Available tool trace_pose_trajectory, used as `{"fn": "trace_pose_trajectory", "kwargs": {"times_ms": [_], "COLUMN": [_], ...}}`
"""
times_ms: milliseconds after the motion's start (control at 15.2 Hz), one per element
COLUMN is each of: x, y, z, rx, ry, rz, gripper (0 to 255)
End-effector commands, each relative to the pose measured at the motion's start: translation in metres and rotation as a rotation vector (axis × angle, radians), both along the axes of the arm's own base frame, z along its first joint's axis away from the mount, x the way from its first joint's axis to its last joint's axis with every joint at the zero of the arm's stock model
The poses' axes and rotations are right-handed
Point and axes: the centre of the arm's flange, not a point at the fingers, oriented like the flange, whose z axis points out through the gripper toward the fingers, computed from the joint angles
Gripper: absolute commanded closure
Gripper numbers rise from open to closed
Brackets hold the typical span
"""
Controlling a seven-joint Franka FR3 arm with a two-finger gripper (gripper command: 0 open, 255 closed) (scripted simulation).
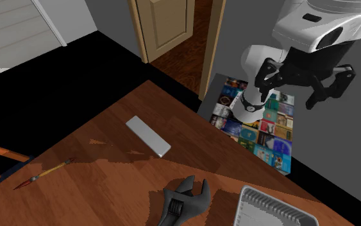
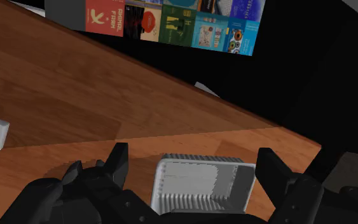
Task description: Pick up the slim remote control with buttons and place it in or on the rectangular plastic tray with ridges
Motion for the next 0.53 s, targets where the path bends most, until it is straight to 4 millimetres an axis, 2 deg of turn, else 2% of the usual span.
{"fn": "trace_pose_trajectory", "kwargs": {"times_ms": [0, 462], "x": [0.000, -0.004], "y": [0.000, -0.073], "z": [0.000, -0.051], "rx": [0.000, -0.025], "ry": [0.000, -0.004], "rz": [0.000, 0.201], "gripper": [0, 0]}}
